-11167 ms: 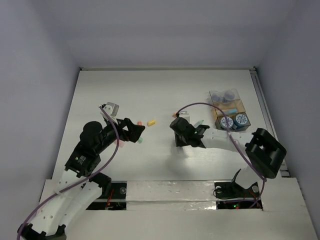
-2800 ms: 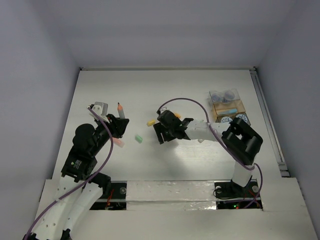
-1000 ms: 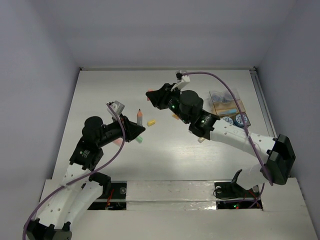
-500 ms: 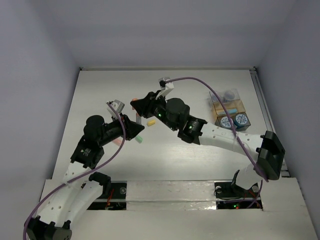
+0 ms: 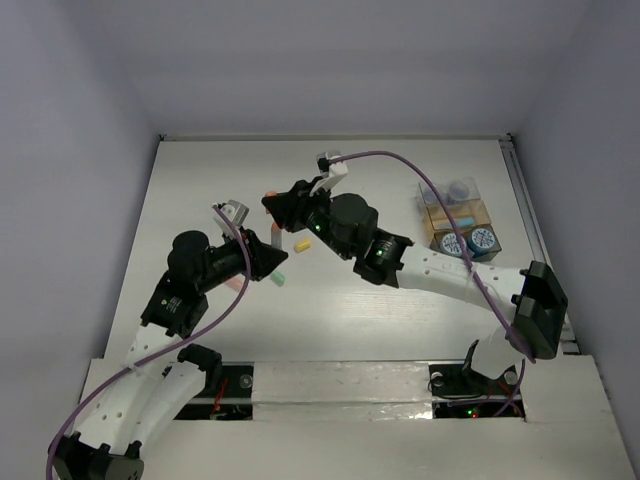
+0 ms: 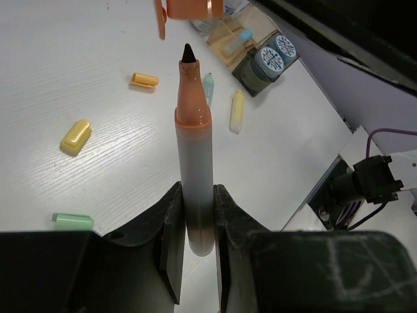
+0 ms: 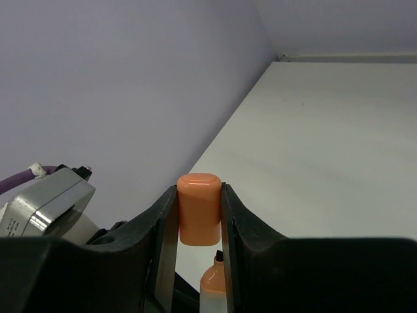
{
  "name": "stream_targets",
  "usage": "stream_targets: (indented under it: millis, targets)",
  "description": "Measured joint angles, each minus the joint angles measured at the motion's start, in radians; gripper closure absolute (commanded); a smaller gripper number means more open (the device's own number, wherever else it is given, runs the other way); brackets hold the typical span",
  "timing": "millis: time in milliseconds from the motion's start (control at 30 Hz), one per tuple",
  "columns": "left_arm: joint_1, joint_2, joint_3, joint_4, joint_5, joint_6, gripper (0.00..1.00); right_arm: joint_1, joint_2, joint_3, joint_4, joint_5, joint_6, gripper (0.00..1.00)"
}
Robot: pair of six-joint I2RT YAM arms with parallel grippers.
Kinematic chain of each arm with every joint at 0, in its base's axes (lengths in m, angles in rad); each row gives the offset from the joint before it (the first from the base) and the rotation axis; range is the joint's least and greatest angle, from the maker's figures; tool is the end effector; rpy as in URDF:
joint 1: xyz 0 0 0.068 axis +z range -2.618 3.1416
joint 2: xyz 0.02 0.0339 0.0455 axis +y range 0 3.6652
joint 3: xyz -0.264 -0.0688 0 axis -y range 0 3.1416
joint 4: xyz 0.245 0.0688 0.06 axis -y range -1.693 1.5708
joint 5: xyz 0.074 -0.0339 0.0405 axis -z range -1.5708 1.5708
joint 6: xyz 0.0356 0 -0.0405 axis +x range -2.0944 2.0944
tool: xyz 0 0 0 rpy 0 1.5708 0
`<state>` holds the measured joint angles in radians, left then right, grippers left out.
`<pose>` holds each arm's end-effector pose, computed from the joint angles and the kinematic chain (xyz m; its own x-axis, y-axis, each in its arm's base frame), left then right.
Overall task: Sort the stationery into containers
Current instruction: Close the pen cap on the pen.
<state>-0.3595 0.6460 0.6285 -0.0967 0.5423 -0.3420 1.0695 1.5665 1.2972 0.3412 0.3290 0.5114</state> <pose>0.1424 -0.0731 0.3162 -0.3625 -0.1706 -0.9162 0.7003 0.5988 -0.3886 0.1919 0.3263 0.3779 -0.3003 0.4158 -0.8584 -0.6056 0.6122 0.5084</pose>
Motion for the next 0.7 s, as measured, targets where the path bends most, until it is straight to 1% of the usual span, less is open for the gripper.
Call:
stream_targets:
  millis: [700]
  targets:
    - [0.000,-0.026,0.000,-0.006,-0.046,0.000,1.00,0.010,0.013,0.016,-0.038,0.007,-0.018,1.00]
